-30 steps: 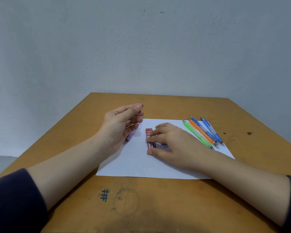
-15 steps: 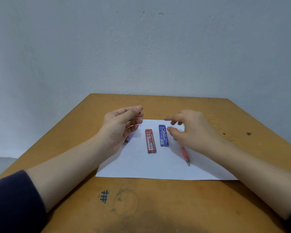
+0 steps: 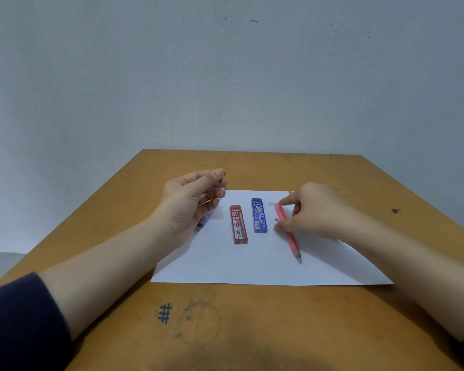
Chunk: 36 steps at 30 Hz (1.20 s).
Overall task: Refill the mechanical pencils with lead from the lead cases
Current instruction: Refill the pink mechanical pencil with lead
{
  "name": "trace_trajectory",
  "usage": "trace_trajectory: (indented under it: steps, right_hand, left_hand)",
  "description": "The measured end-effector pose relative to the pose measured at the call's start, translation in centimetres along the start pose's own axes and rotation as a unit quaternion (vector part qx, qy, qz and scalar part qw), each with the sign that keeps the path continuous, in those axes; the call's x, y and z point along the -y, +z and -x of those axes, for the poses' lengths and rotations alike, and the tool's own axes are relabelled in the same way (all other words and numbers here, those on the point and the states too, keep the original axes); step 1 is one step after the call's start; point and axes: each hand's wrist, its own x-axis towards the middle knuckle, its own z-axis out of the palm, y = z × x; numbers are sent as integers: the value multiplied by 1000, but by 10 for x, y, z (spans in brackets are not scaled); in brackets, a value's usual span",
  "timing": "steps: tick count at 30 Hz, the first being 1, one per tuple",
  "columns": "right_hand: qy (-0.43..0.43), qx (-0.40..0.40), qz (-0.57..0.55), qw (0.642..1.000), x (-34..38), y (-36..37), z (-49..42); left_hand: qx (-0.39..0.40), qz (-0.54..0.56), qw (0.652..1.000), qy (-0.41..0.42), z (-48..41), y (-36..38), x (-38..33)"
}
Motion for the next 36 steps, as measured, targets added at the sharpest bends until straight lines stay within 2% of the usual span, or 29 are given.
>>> trace_trajectory:
  steps: [4, 13, 22, 36]
  right_hand:
    - [6, 16, -6, 1000, 3, 2, 2]
    - [18, -26, -77, 997, 0, 0, 0]
    - [-78, -124, -131, 980, -1, 1, 1]
    - [-203, -245, -91, 944, -3, 3, -2]
  left_hand:
    - [0, 1, 1000, 0, 0, 0, 0]
    - [-7, -39, 999, 17, 1, -1, 2]
    - [-43, -221, 969, 102, 4, 0, 3]
    - [-27, -282, 945, 164, 3, -1, 3]
